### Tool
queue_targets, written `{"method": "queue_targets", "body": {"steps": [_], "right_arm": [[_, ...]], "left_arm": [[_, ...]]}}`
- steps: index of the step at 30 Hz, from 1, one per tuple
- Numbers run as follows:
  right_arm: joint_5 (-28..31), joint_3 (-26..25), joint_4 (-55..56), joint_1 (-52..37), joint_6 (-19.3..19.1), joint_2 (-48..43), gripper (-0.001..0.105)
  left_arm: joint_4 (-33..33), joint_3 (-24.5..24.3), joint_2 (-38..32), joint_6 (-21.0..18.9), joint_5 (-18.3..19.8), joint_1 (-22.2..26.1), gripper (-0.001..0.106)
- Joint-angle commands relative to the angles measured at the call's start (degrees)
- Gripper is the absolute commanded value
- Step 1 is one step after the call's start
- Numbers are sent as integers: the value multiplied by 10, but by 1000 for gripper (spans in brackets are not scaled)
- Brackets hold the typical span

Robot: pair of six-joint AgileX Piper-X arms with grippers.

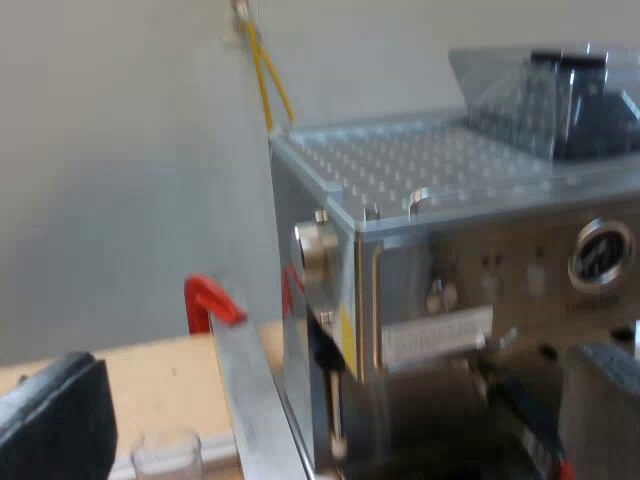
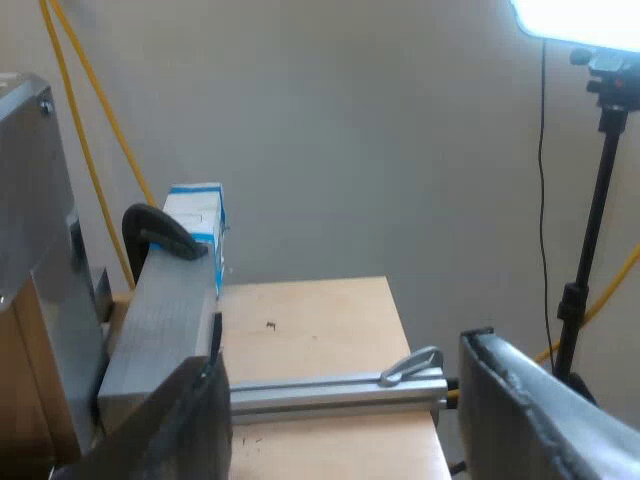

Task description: Remove mug from coffee machine

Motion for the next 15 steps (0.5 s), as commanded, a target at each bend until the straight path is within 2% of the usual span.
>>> {"method": "queue_targets", "body": {"steps": [1, 9, 15], "right_arm": [[-6, -5, 9, 1, -7, -26, 52], [-20, -2, 11, 1, -6, -33, 52], [-24, 19, 10, 1, -6, -33, 52]], "left_arm": [[39, -2, -52, 0, -1, -2, 90], [96, 7, -80, 0, -5, -2, 90], [51, 45, -80, 0, -5, -2, 90]]}}
